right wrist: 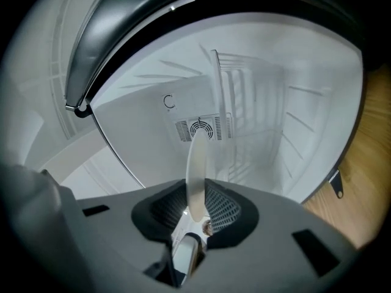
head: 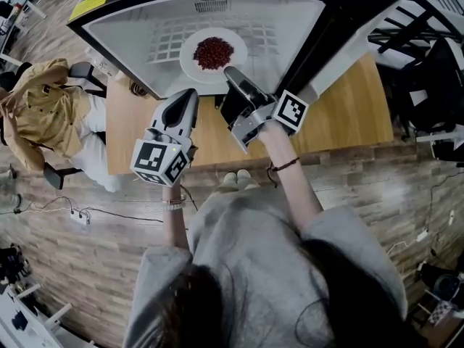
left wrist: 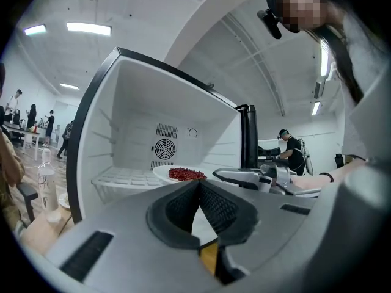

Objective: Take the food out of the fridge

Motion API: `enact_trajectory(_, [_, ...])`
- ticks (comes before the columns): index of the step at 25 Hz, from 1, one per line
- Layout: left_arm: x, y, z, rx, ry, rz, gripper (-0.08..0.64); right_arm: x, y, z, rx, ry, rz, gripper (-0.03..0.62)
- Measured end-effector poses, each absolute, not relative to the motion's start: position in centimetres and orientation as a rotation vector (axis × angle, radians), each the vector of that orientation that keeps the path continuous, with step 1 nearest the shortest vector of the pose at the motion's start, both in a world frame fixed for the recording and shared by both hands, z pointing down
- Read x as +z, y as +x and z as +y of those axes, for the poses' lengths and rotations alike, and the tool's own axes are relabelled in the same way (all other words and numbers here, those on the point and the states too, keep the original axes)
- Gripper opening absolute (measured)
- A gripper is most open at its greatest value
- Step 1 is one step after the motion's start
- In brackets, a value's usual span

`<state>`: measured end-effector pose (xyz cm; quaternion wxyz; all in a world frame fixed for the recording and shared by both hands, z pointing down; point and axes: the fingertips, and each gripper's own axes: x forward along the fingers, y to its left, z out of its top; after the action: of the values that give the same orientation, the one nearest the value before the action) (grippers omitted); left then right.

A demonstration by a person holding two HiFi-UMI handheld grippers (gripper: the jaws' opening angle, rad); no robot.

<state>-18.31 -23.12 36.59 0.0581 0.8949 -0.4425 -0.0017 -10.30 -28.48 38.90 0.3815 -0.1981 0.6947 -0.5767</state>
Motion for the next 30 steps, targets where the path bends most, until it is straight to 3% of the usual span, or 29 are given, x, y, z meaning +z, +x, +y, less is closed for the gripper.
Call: enact_trajectory(30, [36.7,-16.3,-18.6,-0.037,2.747,-1.236,0.008,40.1,-7.6,-21.9,-1.493,-0.476,1.758,0.081])
